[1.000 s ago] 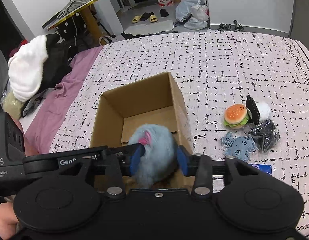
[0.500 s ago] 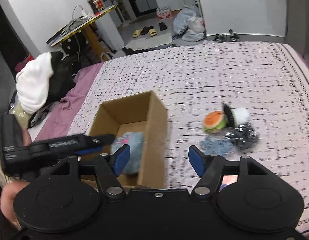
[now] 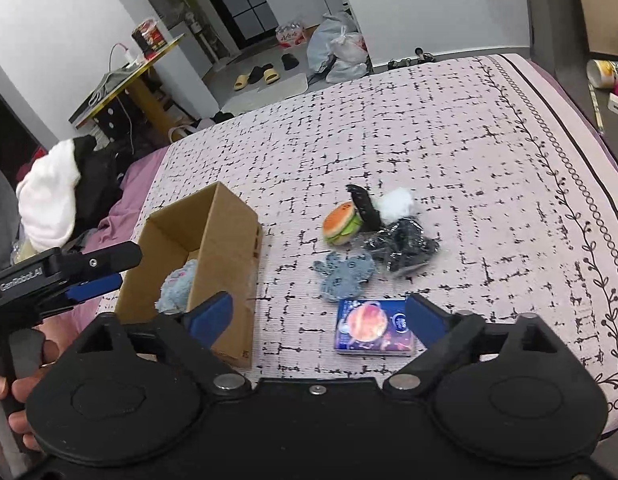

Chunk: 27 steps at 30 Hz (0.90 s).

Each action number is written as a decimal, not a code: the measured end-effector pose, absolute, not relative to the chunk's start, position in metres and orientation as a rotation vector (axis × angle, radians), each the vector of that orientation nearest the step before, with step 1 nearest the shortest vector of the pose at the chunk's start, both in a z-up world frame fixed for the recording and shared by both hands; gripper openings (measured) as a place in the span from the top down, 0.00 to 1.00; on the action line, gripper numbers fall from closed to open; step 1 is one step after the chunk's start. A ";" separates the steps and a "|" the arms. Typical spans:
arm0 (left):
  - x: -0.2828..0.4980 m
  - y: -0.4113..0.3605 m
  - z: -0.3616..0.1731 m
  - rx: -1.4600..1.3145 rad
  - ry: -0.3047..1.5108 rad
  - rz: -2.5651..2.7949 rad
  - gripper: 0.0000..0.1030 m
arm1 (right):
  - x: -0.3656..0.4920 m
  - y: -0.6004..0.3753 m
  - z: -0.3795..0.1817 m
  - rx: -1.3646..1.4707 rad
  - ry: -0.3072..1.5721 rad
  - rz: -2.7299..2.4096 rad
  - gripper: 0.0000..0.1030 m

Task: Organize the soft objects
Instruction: 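Grasp the denim plush with the left tool while the right tool grasps the tissue box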

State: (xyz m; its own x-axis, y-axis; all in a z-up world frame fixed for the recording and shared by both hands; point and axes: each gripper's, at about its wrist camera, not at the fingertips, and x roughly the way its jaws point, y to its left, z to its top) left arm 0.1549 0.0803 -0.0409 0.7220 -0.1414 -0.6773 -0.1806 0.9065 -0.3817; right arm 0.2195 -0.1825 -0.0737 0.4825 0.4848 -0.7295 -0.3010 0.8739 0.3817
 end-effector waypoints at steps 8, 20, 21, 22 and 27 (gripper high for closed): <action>0.159 0.042 -0.040 -0.356 0.788 0.086 0.08 | 0.218 -0.202 -0.095 0.254 0.953 0.475 0.00; 0.175 -0.007 -0.044 -0.221 0.837 0.009 0.08 | 0.213 -0.203 -0.133 0.273 0.943 0.473 0.00; 0.178 -0.009 -0.046 -0.210 0.845 0.002 0.08 | 0.212 -0.201 -0.136 0.265 0.939 0.470 0.00; 0.181 -0.011 -0.048 -0.199 0.856 -0.003 0.08 | 0.212 -0.199 -0.139 0.256 0.938 0.464 0.00; 0.193 -0.015 -0.059 -0.194 0.886 -0.026 0.08 | 0.214 -0.192 -0.154 0.236 0.934 0.433 0.00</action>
State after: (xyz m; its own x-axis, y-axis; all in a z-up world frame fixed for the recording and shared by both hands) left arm 0.1932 -0.0152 -0.0585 0.6331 -0.1028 -0.7672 -0.0579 0.9821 -0.1794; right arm 0.2144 -0.1920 -0.1537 0.5178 0.4569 -0.7233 -0.2567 0.8895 0.3781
